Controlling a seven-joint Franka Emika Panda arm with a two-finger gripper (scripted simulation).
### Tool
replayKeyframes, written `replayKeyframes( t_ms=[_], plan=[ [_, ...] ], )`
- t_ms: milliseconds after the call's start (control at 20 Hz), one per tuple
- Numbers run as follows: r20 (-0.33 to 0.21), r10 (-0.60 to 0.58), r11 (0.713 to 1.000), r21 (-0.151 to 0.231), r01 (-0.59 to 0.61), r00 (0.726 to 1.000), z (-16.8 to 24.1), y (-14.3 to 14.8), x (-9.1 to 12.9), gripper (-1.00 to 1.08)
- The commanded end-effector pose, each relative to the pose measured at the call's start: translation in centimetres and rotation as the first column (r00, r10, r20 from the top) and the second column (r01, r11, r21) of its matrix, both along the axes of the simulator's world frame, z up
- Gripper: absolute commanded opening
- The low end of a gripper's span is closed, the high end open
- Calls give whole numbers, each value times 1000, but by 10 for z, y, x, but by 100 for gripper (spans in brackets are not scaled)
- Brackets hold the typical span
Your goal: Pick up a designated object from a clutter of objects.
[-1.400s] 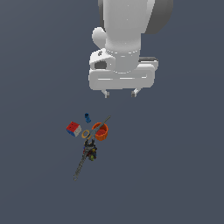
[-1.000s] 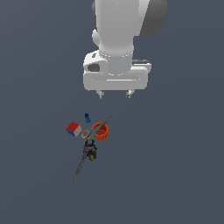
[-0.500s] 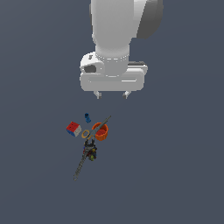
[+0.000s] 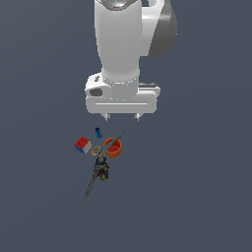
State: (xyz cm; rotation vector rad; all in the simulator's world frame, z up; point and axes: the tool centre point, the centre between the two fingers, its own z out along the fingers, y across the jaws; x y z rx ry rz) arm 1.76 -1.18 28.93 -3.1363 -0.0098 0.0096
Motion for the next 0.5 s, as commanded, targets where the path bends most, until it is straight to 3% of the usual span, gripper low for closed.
replayKeyframes(
  t_ms=[0,450],
  plan=[
    [0,-5,1000,2,5,1000,-12,-6,9,100],
    [3,-28,1000,6,28,1000,-80,-41,50,100]
  ],
)
